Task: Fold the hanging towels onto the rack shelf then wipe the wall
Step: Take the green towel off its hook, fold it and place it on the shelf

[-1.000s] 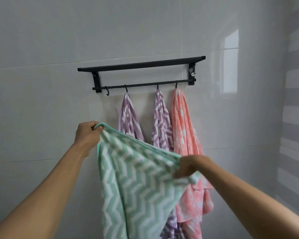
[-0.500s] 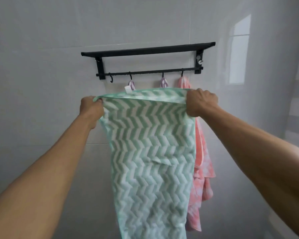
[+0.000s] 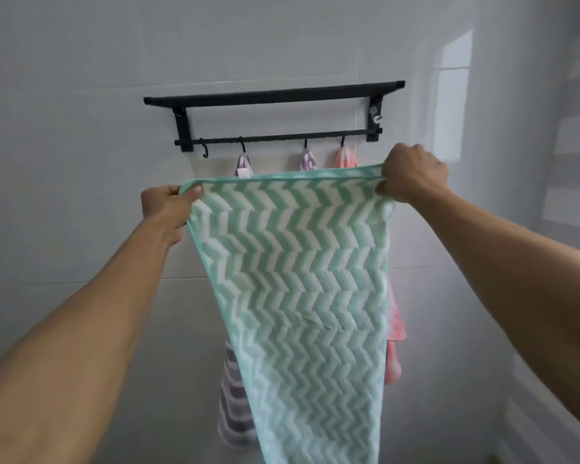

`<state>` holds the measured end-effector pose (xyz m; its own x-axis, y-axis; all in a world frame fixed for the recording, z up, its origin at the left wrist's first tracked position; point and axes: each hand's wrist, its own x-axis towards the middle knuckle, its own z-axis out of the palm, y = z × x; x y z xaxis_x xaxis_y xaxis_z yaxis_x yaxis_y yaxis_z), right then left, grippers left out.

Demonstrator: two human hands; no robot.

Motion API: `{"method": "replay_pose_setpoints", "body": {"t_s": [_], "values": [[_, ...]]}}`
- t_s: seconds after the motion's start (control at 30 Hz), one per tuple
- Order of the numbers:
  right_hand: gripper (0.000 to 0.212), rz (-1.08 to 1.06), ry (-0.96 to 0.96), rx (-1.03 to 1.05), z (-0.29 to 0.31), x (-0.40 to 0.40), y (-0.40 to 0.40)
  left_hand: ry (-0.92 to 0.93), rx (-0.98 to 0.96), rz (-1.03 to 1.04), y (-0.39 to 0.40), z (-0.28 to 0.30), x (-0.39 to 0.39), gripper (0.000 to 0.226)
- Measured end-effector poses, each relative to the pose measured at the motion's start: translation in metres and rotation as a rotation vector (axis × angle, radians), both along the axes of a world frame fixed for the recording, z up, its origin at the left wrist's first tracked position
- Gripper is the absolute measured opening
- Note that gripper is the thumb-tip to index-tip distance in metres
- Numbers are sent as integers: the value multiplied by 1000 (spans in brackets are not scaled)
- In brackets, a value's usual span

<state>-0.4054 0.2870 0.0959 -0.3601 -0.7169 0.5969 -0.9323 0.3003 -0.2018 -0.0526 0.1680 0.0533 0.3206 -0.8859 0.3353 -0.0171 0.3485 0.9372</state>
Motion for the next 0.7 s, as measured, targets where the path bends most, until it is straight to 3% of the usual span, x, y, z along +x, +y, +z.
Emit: {"method": "replay_pose_setpoints", "body": {"t_s": [0.13,0.27,0.33,0.47,0.57,0.63,0.7], "values": [[26,111,-141,291,-1,-5,4,-84,30,-2,-1,-5,2,21],[40,81,-112,51,-1,-4,0,-39,15,4,1,-6,4,21],[39,124,-157,115,-2,2,1,-70,31,12,2,-3,7,20],[41,85,-140,22,4,3,-3,-34,7,20,8,8,15,20],[39,136,-263,222,11,13,-2,-74,19,-7,16,10,13,18],[42,172,-324,247,16,18,-3,-59,8,28,19,11,14,18],[36,150,-175,206,17,25,-3,-45,-3,59,21,13,16,18]]}}
